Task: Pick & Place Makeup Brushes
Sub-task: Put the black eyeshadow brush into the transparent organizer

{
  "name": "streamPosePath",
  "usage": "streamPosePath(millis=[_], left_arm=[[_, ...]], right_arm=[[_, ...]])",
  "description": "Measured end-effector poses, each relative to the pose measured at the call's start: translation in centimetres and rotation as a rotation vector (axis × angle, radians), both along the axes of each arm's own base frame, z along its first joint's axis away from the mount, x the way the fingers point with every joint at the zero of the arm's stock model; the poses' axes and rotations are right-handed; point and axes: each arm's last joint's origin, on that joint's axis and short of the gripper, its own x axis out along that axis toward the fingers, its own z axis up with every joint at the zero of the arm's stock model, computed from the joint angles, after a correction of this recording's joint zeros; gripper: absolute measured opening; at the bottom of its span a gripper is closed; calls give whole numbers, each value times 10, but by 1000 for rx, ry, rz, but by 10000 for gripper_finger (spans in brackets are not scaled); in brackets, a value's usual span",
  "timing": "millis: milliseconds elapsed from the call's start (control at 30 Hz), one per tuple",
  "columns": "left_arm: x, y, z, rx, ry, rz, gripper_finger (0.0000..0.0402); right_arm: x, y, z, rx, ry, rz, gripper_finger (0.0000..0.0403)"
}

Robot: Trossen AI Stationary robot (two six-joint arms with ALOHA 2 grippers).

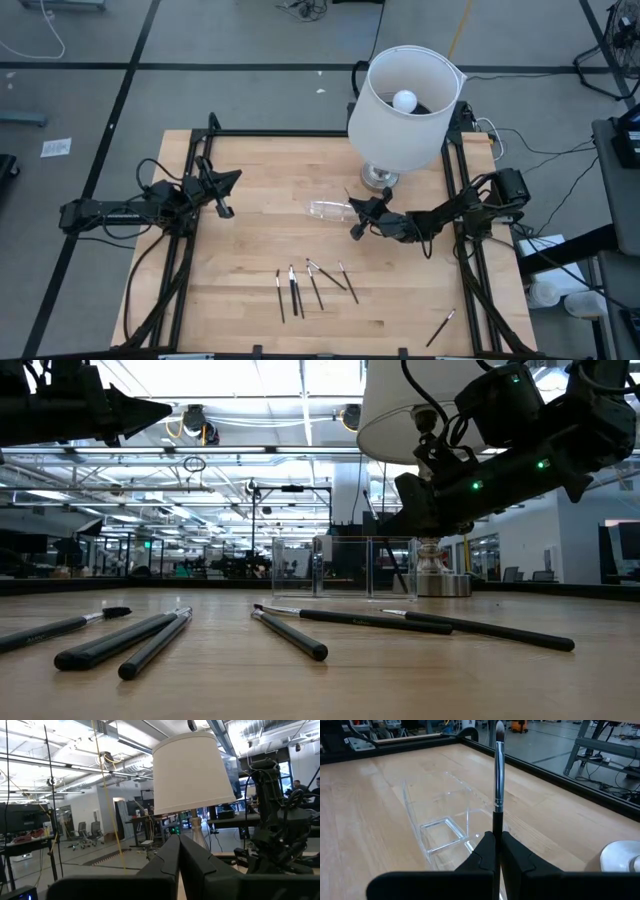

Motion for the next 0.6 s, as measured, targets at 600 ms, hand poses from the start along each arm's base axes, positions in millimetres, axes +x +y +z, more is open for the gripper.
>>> streamPosePath(millis=[600], left_arm=[[0,0,0,0,0,0,17]], right_arm=[[1,-2,0,15,1,14,21]])
